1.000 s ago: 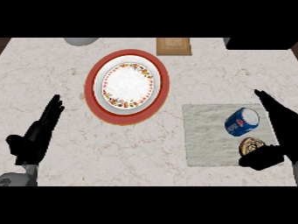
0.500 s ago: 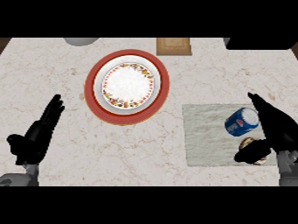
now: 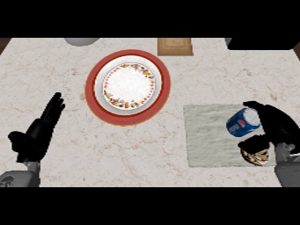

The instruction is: Pick the can from the placemat and place it in the plate

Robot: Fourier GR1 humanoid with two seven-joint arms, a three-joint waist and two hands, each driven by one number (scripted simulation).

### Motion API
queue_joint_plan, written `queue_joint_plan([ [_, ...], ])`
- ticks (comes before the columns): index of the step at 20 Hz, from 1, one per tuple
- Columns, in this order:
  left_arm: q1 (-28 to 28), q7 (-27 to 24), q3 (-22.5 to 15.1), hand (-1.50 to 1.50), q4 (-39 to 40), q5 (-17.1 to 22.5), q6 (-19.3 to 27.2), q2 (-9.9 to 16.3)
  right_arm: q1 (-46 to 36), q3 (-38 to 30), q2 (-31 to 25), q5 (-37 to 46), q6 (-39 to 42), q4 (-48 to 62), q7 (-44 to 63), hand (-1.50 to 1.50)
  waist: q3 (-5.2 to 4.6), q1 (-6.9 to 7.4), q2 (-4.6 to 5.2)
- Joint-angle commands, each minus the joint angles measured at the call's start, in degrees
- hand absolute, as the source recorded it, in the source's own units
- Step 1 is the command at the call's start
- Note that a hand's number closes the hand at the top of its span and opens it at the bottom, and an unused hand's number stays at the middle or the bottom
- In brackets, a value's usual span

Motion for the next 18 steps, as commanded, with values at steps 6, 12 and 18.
queue_joint_plan([
  [6,1.38,2.43,2.47,0.0,-3.17,-0.43,-1.67,-0.48,0.14,0.9,5.07,5.45,-4.31,8.13,-11.0,1.5,0.01,0.02,-0.02],
  [12,2.3,0.23,1.55,0.0,-2.76,-3.09,-1.28,-2.6,-3.38,-1.34,2.97,8.56,-6.22,10.55,-19.05,1.5,0.01,0.16,0.02],
  [18,0.35,0.44,2.38,0.0,-1.45,-2.42,-2.74,-1.75,-10.69,-2.4,-0.12,8.66,-11.55,25.45,-39.75,1.5,0.07,1.07,0.32],
])
